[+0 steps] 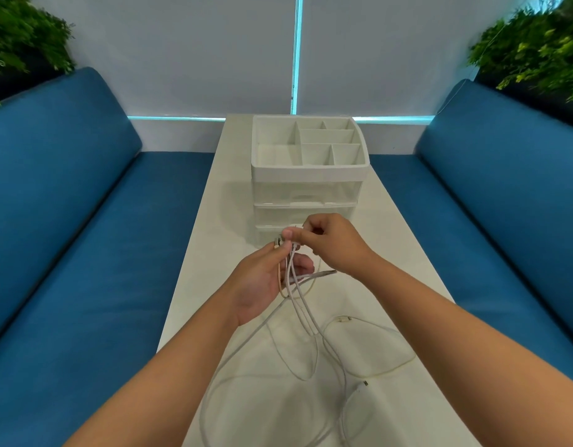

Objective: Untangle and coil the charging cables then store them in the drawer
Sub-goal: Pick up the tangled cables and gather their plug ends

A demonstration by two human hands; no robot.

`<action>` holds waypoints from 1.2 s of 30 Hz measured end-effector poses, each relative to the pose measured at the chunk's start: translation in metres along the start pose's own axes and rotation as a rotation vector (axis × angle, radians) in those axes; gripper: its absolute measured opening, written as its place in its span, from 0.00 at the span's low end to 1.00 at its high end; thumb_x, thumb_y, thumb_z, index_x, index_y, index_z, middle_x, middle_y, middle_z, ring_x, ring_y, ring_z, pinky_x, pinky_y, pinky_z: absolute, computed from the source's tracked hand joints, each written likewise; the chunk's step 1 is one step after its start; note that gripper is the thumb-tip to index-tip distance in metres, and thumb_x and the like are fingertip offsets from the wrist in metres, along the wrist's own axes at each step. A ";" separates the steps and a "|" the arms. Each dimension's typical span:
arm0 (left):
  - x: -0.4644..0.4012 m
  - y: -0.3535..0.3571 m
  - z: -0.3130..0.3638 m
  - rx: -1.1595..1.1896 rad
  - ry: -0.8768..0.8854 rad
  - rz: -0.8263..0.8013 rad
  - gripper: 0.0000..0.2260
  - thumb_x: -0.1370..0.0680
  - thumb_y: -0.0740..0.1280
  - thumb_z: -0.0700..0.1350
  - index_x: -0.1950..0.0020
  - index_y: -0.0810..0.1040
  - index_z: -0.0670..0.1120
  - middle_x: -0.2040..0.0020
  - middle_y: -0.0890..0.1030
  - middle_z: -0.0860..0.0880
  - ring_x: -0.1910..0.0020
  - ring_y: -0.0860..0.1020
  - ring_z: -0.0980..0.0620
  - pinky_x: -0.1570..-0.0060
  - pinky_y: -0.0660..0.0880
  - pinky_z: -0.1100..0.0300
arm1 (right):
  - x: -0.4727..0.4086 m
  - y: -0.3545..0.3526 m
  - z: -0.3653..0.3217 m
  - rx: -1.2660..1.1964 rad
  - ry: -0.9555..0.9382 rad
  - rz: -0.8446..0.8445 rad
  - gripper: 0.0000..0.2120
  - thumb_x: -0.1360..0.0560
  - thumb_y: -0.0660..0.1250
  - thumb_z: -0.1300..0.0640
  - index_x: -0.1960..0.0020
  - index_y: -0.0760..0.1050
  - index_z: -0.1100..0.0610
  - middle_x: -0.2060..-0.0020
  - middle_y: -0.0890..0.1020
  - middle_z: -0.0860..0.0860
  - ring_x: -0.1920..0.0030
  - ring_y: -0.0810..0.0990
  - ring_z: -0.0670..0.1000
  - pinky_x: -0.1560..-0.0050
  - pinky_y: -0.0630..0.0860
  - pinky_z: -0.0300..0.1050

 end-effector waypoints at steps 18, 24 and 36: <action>-0.002 -0.038 0.013 0.156 0.104 0.160 0.06 0.16 0.57 0.39 0.50 0.72 0.43 0.65 0.73 0.49 0.65 0.73 0.53 0.55 0.78 0.55 | 0.039 0.038 0.057 0.052 0.103 -0.276 0.16 0.27 0.71 0.48 0.41 0.76 0.50 0.48 0.79 0.46 0.51 0.77 0.43 0.49 0.73 0.37; -0.002 -0.019 0.023 0.195 0.121 0.074 0.06 0.17 0.57 0.39 0.49 0.73 0.41 0.60 0.78 0.46 0.62 0.79 0.50 0.52 0.81 0.53 | 0.033 0.057 0.041 0.167 -0.007 -0.327 0.14 0.21 0.63 0.60 0.37 0.77 0.54 0.43 0.80 0.47 0.45 0.78 0.45 0.48 0.69 0.33; 0.000 -0.018 0.024 0.234 0.142 0.048 0.13 0.17 0.58 0.41 0.33 0.70 0.43 0.39 0.82 0.47 0.50 0.83 0.48 0.39 0.76 0.47 | 0.036 0.035 0.040 0.315 -0.058 -0.187 0.14 0.21 0.62 0.62 0.38 0.79 0.55 0.41 0.81 0.51 0.40 0.78 0.50 0.44 0.68 0.35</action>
Point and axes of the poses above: each hand's wrist, its own x-axis away from the middle knuckle, its own y-axis out of the palm, z = x × y, the point moved 10 cm from there along -x, towards the middle knuckle
